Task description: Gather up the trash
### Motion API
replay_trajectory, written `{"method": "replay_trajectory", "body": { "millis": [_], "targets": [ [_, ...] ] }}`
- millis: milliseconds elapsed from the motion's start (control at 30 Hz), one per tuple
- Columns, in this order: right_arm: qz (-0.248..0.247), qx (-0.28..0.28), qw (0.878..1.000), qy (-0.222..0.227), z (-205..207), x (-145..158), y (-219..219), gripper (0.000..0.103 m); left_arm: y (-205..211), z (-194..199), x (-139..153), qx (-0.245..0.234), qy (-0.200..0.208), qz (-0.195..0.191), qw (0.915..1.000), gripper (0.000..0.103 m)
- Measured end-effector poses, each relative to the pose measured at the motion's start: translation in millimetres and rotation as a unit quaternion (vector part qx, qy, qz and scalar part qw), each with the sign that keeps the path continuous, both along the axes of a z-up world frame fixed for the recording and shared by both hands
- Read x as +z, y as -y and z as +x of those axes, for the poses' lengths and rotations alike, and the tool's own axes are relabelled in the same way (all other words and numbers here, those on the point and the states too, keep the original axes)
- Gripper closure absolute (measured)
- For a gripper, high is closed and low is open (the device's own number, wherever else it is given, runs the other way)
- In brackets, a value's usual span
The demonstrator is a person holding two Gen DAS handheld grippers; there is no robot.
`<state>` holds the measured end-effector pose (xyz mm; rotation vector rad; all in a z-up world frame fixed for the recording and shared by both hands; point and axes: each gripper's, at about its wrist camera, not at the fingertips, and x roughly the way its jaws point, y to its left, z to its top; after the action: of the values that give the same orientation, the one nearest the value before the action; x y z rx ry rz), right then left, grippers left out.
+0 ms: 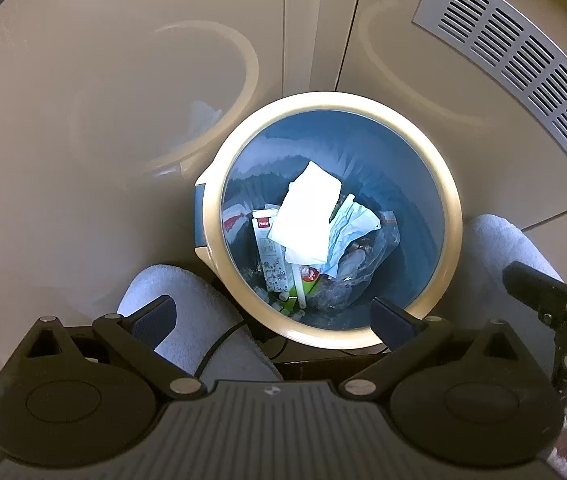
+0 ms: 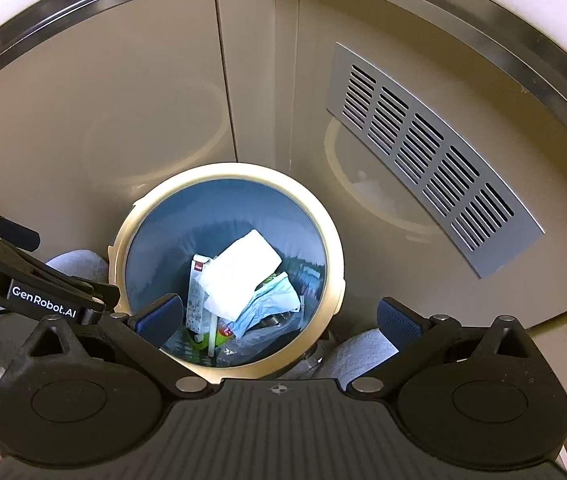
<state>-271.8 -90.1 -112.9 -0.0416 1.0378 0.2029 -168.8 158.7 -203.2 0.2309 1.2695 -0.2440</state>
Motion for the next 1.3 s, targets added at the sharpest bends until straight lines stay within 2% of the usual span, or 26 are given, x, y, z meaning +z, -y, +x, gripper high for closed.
{"method": "replay_trajectory", "body": {
  "millis": [1300],
  "targets": [
    [0.003,0.002,1.000,-0.007,2.0,-3.3,2.6,0.000,-1.2,-1.9,2.5,-0.012,0.013,0.001,0.9998,0.000]
  ]
}}
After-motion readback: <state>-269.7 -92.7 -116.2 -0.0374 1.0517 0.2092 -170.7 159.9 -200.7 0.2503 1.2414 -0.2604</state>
